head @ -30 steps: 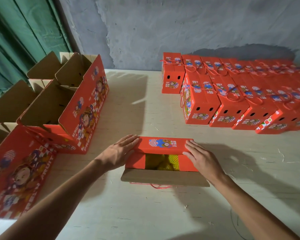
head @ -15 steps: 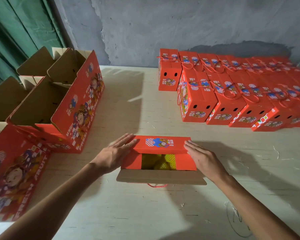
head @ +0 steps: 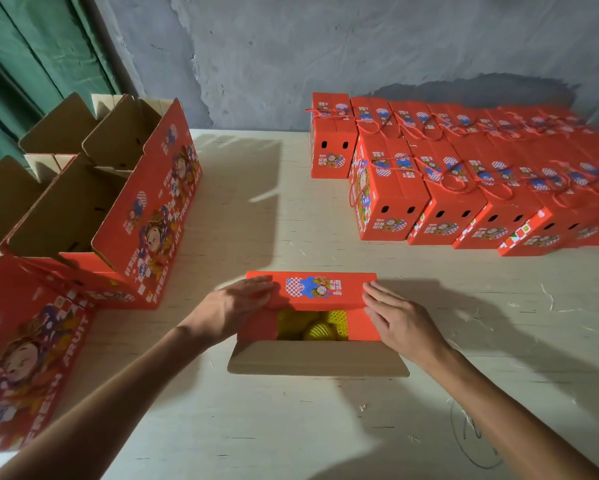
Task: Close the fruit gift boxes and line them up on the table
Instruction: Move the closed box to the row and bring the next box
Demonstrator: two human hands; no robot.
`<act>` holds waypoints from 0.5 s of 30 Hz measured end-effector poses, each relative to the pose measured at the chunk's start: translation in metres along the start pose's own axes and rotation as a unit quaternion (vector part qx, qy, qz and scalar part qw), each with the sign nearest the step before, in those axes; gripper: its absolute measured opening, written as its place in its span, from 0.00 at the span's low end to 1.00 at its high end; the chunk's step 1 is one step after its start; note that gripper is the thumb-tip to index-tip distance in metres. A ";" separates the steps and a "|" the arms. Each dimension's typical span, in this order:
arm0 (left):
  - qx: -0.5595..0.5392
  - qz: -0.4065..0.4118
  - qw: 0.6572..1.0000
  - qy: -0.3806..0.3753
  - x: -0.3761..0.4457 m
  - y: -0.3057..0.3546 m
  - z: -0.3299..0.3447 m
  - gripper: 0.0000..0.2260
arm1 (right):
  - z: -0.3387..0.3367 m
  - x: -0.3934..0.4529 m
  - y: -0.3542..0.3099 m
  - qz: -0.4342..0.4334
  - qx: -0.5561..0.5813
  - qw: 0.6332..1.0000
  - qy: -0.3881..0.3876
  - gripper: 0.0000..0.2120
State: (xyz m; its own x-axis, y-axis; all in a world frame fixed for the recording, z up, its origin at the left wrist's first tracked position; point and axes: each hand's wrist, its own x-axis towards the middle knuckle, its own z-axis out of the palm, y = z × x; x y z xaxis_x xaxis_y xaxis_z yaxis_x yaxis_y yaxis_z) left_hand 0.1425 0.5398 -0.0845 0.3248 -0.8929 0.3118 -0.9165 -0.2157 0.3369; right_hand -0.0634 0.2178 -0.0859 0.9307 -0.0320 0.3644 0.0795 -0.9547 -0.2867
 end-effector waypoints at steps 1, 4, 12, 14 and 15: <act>0.009 0.008 1.000 -0.002 -0.001 -0.001 0.000 0.12 | -0.002 -0.001 0.003 -0.002 0.009 1.000 -0.006 0.14; 0.001 -0.040 0.999 0.024 -0.001 0.003 -0.001 0.15 | -0.007 0.001 0.009 -0.012 0.020 0.999 -0.027 0.15; -0.036 -0.161 0.986 0.005 0.033 0.010 0.012 0.20 | -0.001 0.015 0.001 0.086 0.074 0.994 -0.001 0.07; -0.058 -0.166 0.984 -0.042 0.038 0.002 0.011 0.23 | -0.003 0.019 0.001 0.104 0.088 0.991 -0.002 0.04; -0.073 -0.168 0.981 -0.068 0.042 -0.001 0.010 0.24 | -0.005 0.020 0.000 0.109 0.090 0.990 -0.006 0.04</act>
State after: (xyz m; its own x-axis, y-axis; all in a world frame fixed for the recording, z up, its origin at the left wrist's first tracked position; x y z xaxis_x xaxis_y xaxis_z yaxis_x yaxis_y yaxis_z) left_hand 0.1548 0.4986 -0.0810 0.5599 -0.8274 0.0435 -0.7165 -0.4571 0.5269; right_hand -0.0467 0.2157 -0.0746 0.9370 -0.2261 0.2661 -0.0622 -0.8579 -0.5100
